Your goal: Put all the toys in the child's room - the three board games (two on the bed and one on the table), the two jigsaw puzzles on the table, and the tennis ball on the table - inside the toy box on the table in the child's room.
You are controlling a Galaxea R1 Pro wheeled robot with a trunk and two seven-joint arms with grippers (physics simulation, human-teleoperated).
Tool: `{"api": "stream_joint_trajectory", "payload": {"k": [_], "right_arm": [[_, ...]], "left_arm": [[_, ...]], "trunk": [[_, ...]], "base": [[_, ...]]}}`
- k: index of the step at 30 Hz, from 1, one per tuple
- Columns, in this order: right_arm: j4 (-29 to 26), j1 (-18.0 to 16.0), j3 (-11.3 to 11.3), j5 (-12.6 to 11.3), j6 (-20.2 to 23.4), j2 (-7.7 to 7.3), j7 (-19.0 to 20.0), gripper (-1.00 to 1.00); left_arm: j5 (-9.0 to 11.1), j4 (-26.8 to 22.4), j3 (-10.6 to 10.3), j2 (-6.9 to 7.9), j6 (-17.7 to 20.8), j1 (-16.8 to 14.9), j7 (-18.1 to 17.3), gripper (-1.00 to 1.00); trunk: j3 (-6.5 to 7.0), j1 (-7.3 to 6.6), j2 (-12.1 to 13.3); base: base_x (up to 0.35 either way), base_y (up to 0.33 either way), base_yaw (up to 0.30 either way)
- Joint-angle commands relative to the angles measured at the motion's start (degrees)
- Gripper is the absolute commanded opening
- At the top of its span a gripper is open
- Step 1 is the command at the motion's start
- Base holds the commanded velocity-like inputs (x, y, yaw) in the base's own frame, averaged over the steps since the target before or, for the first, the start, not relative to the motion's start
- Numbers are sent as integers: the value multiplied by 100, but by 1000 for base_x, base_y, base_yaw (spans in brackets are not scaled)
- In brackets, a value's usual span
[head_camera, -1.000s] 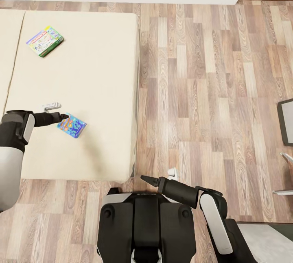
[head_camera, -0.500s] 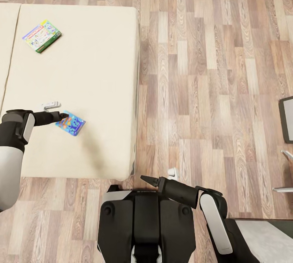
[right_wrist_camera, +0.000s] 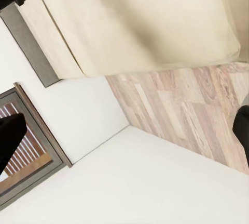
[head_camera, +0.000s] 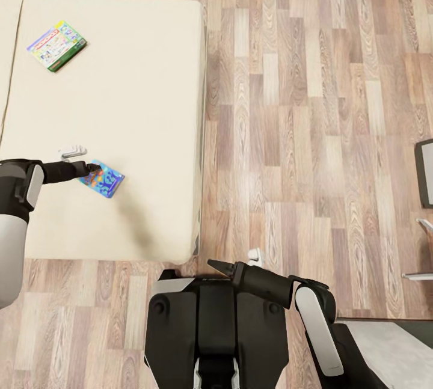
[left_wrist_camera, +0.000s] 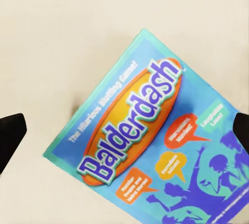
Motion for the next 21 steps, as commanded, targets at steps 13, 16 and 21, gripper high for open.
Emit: {"api": "stream_joint_trajectory", "payload": {"k": [13, 16, 21], "right_arm": [[-2, -2, -6, 49, 20, 3, 50, 100], [-2, -2, -6, 51, 20, -2, 55, 100], [-2, -2, -6, 50, 20, -4, 54, 100]], "left_arm": [[-42, -4, 14, 120, 17, -124, -510, 100], [-41, -4, 15, 170, 14, -125, -517, 100], [-28, 1, 23, 359, 13, -125, -575, 100]], "trunk": [[-124, 3, -9], [-136, 3, -9], [-141, 3, -9]], "base": [[0, 0, 0], [0, 0, 0], [0, 0, 0]]}}
